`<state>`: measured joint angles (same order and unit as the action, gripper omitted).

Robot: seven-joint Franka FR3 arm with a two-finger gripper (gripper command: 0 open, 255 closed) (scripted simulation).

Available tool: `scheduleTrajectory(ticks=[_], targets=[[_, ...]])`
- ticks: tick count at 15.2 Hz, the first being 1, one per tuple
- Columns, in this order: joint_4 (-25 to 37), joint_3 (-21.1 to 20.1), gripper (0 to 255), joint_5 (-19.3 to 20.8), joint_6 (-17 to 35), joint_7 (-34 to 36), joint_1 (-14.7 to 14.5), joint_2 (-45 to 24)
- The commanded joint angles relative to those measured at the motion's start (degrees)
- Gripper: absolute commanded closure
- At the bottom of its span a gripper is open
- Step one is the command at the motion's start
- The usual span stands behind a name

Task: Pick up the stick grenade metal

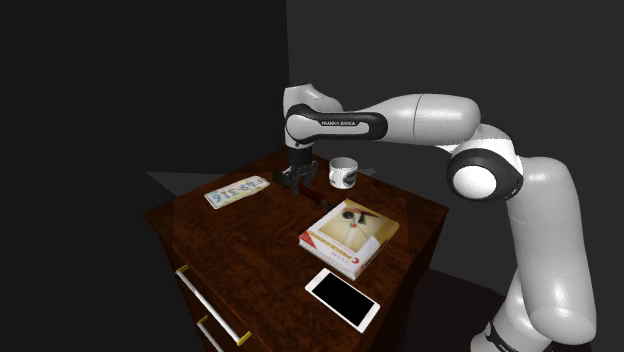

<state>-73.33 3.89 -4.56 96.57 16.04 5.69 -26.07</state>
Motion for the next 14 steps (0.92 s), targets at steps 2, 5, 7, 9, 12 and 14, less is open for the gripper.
scheduleTrajectory(ticks=[2, 5, 7, 9, 12, 14], targets=[[2.41, 0.01, 255, 0.01, -2.33, 0.11, 0.07, -0.07], [5.44, 0.01, 255, -0.01, -4.90, 0.24, 0.16, -0.52], [7.66, 0.00, 255, -0.03, -6.70, 0.33, 0.23, -0.95], [10.08, 0.00, 255, -0.05, -8.57, 0.42, 0.31, -1.50], [14.18, -0.02, 255, -0.12, -11.56, 0.56, 0.46, -2.59], [14.39, -0.03, 255, -0.12, -11.72, 0.57, 0.47, -2.64]])
